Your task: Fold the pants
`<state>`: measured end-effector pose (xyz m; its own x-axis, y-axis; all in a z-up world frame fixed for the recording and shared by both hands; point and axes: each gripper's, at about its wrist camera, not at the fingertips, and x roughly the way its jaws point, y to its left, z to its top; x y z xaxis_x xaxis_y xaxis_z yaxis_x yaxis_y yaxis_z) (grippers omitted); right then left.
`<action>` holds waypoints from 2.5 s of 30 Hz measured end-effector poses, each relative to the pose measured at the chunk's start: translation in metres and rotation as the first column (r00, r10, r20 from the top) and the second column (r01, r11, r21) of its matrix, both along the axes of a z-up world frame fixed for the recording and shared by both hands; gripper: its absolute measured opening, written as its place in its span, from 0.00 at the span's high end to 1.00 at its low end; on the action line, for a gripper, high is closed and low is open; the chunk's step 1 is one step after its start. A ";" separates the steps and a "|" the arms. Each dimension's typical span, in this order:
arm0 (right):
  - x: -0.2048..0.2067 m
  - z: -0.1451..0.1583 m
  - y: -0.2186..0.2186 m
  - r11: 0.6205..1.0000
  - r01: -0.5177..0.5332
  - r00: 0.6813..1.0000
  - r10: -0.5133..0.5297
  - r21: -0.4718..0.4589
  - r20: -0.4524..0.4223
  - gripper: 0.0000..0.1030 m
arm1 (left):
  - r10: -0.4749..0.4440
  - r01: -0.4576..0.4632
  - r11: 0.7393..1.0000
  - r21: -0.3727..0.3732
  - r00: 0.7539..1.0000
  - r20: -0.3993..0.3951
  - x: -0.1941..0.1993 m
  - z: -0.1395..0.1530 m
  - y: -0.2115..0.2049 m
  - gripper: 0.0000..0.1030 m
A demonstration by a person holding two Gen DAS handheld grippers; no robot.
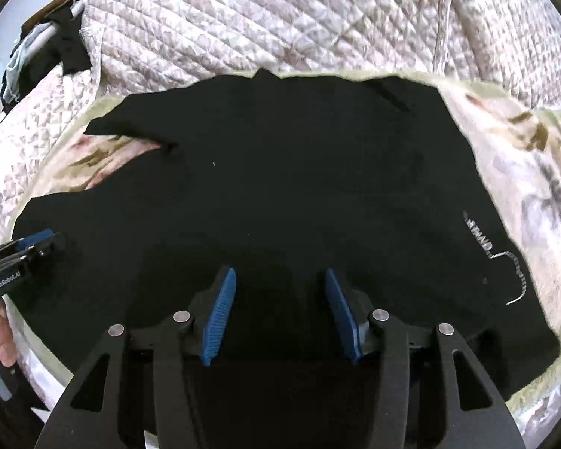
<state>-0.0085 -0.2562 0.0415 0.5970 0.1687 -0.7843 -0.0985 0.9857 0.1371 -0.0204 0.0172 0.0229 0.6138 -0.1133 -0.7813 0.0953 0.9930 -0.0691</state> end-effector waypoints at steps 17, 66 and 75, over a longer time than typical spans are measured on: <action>-0.032 0.001 0.032 0.996 -0.091 0.995 0.092 -0.016 0.048 0.51 | -0.034 0.033 0.999 0.024 0.999 0.018 -0.029 -0.003 -0.026 0.49; 0.185 0.028 -0.030 0.974 -0.213 0.977 0.214 -0.071 0.006 0.35 | -0.075 0.074 0.997 0.038 0.997 0.007 0.223 0.033 -0.002 0.28; 0.270 -0.010 -0.041 0.969 -0.242 0.968 0.238 -0.046 -0.080 0.34 | -0.076 0.085 0.990 0.108 0.993 -0.088 0.306 -0.013 -0.016 0.26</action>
